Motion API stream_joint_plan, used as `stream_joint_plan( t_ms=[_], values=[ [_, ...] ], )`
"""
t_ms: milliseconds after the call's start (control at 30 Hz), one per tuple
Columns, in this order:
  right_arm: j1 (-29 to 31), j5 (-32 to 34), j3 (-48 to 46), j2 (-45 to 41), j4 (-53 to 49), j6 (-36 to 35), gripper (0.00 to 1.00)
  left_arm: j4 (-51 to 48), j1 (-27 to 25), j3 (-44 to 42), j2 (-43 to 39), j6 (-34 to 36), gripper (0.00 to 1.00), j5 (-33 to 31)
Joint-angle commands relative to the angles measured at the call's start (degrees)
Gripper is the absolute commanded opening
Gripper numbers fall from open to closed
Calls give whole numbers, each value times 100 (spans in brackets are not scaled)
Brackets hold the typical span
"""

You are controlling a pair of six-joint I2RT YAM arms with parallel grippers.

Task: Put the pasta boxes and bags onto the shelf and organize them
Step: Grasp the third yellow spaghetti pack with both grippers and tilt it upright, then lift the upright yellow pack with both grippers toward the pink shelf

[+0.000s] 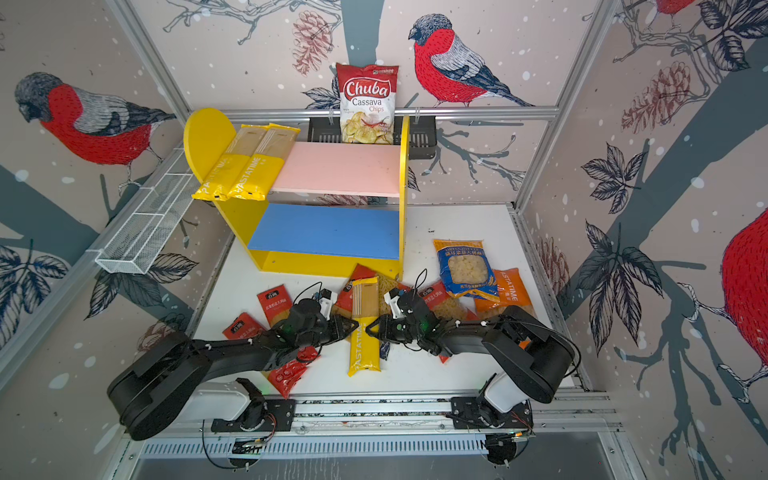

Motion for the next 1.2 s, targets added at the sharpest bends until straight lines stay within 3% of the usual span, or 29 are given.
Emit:
stream_joint_plan(
  t_ms=[0, 267, 500, 600, 800, 900, 1000, 1167],
  values=[
    [15, -44, -24, -13, 600, 121, 30, 21, 48, -10, -42, 31, 18, 96],
    [6, -2, -69, -334, 597, 43, 11, -557, 432, 67, -675, 200, 19, 210],
    [74, 5, -22, -796, 455, -204, 4, -1372, 672, 356, -1564, 426, 24, 166],
    [179, 85, 108, -1132, 201, -475, 3, -1388, 719, 418, -2024, 488, 32, 154],
    [387, 286, 463, -1957, -84, -961, 1, -1415, 1008, 765, -2695, 587, 66, 487],
    [459, 312, 789, -2299, -298, -1269, 0, -1331, 1167, 983, -2858, 633, 77, 720],
    [483, 274, 1177, -2524, -597, -1560, 0, -1069, 1279, 1183, -2907, 612, 82, 1021],
    [480, 71, 1713, -2644, -748, -1775, 0, -359, 1290, 1453, -2773, 405, 83, 1489]
  ],
)
